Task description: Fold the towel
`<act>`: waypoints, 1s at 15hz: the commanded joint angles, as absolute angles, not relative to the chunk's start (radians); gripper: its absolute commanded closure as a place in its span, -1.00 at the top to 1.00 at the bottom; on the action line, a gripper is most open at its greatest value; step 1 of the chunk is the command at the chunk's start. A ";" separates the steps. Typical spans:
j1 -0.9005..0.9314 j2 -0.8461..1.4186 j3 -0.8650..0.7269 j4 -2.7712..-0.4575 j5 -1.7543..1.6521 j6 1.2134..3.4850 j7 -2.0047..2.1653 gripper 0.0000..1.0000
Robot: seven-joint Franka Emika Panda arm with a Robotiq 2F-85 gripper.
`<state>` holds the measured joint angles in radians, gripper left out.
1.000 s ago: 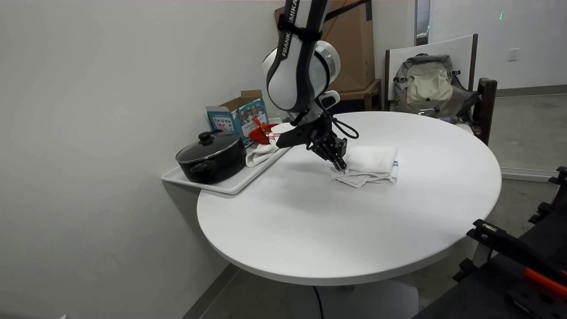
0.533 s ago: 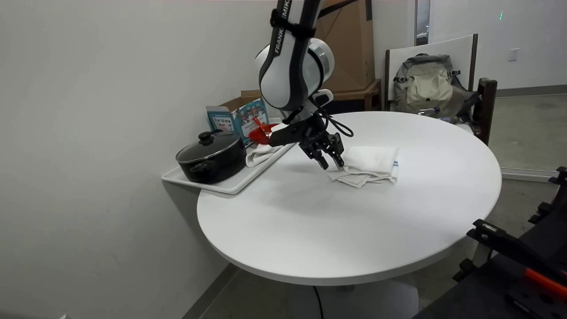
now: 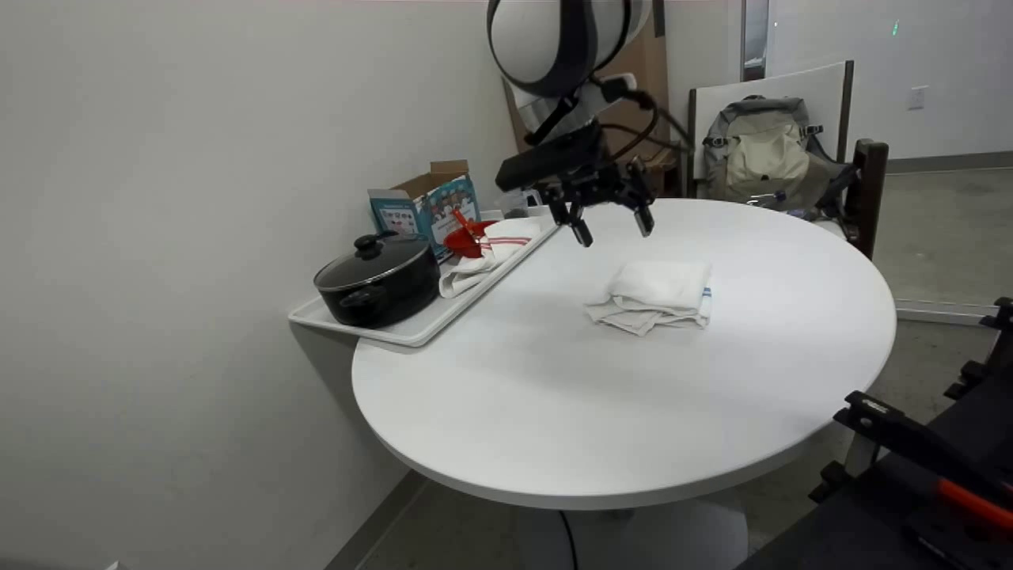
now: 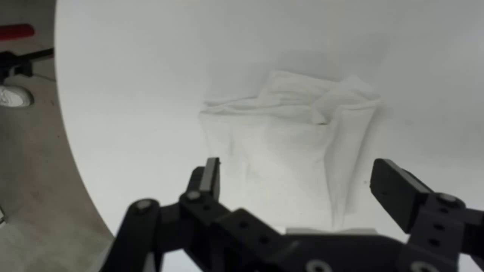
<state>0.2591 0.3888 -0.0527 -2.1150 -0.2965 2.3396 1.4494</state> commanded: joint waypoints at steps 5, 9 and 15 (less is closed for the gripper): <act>0.123 -0.040 -0.045 -2.419 -0.400 2.130 0.968 1.00; 0.059 -0.212 -0.022 -2.474 -0.493 2.047 0.755 1.00; -0.005 -0.375 0.010 -2.543 -0.595 2.146 0.504 1.00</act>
